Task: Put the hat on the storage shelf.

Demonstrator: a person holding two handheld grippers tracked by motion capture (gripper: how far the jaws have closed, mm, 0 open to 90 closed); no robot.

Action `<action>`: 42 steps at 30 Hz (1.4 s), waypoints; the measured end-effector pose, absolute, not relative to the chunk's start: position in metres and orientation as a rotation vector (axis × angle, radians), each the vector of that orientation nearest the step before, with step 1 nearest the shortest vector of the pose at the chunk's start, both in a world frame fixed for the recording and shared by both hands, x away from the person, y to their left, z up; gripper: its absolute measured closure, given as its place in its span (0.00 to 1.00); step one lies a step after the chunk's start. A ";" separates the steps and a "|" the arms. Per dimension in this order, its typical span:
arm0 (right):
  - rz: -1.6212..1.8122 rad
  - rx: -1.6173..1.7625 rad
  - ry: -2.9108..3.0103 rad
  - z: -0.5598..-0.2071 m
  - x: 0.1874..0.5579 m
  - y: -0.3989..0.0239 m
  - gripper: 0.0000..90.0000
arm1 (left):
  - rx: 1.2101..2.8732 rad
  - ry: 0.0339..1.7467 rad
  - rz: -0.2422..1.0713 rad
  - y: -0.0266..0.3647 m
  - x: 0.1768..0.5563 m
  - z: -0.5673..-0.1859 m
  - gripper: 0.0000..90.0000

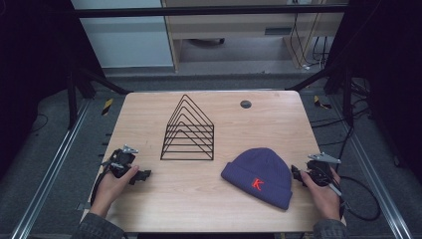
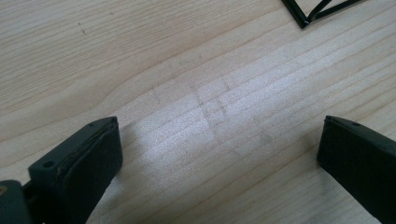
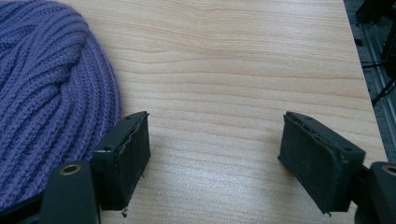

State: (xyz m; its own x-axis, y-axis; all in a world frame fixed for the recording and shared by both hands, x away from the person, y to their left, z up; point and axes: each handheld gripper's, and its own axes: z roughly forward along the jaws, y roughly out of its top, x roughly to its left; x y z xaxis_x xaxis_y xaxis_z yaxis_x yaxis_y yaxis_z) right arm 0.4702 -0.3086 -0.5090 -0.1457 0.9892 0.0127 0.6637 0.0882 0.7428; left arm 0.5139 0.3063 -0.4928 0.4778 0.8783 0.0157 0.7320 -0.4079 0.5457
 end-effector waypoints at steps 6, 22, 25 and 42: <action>0.821 1.659 1.889 -0.506 0.473 -0.308 0.21 | 2.261 1.338 0.410 0.305 0.513 -0.492 0.00; 0.829 1.580 1.954 -0.470 0.470 -0.283 0.32 | 2.271 1.326 0.397 0.306 0.512 -0.492 0.00; 0.776 1.494 2.022 -0.461 0.478 -0.269 0.32 | 2.270 1.326 0.399 0.306 0.512 -0.492 0.00; 0.646 1.438 2.317 -0.436 0.533 -0.234 0.32 | 2.282 1.323 0.393 0.306 0.513 -0.492 0.00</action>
State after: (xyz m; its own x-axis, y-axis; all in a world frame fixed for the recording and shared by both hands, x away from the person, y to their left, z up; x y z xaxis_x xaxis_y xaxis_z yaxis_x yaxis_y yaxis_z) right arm 0.5332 -0.2337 -0.4361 -0.4314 0.9010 -0.0456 0.7476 0.3853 0.5410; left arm 0.5131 0.3060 -0.4917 0.4943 0.8692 0.0120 0.7344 -0.4249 0.5293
